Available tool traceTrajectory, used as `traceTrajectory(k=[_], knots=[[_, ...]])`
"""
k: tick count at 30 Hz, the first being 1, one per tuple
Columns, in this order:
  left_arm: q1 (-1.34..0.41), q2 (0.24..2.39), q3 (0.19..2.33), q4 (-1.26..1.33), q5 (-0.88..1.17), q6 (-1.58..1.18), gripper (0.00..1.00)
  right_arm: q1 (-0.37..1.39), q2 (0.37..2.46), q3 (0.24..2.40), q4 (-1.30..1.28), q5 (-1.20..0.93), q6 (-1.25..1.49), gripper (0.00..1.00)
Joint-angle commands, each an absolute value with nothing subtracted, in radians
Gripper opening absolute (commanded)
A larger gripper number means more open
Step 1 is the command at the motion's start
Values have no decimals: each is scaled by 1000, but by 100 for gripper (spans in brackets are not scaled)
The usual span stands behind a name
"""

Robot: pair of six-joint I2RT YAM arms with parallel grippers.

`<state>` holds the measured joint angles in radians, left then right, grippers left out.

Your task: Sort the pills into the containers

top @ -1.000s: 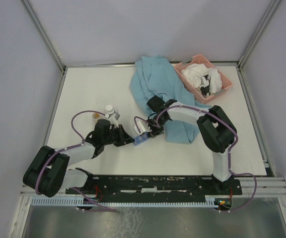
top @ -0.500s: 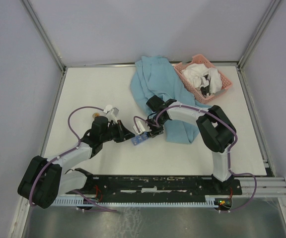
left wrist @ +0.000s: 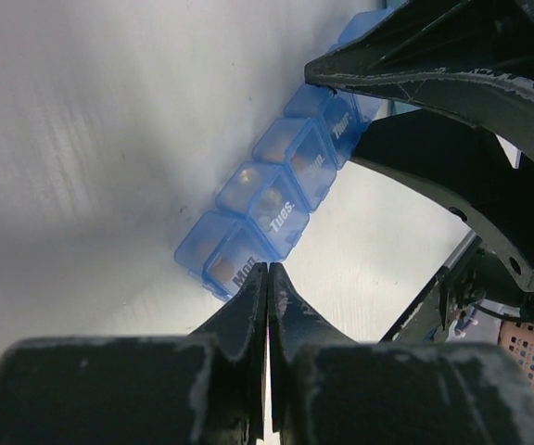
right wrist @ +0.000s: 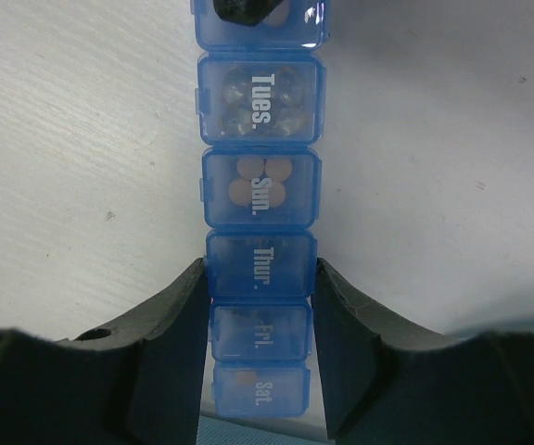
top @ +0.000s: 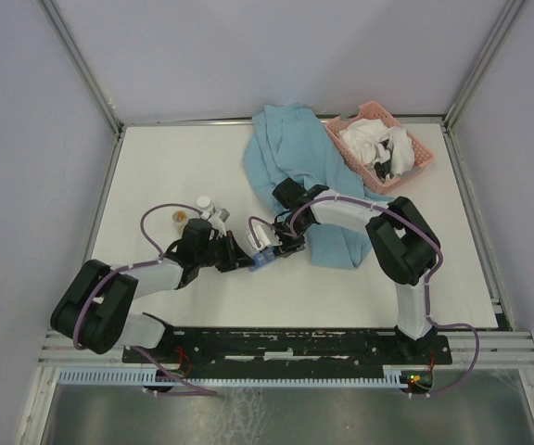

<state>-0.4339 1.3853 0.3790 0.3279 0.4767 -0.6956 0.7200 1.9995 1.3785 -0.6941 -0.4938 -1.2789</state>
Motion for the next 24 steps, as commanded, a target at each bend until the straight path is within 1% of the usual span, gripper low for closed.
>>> traceTrajectory(k=[1,3,5,6,7,8,9,12,16,18,21,24], knots=[[-432,1295,385,262,450,-666,3,726,2039,1397,-698,-454,-1268,48],[-432,1216,392,258,462,-680,5,726,2040,1400,-700,-457,-1266,55],[-433,1113,398,238,448,-686,9,726,2035,1400,-699,-462,-1261,66],[-433,1063,399,218,427,-686,13,727,2031,1400,-699,-466,-1256,72],[-433,1019,400,195,398,-681,17,725,2024,1400,-695,-471,-1246,84],[-432,973,400,167,369,-673,20,724,2017,1401,-690,-476,-1231,98],[-433,929,399,141,333,-663,24,725,2009,1404,-685,-480,-1215,100],[-430,827,393,76,260,-642,35,722,1981,1417,-693,-494,-1188,100],[-431,732,430,5,230,-623,47,700,1911,1440,-746,-535,-1168,100],[-430,694,469,-27,217,-606,56,683,1847,1447,-775,-564,-1130,100],[-431,644,544,-56,198,-563,77,654,1738,1480,-799,-555,-990,99],[-430,607,633,-74,136,-539,97,573,1611,1515,-742,-549,-748,100]])
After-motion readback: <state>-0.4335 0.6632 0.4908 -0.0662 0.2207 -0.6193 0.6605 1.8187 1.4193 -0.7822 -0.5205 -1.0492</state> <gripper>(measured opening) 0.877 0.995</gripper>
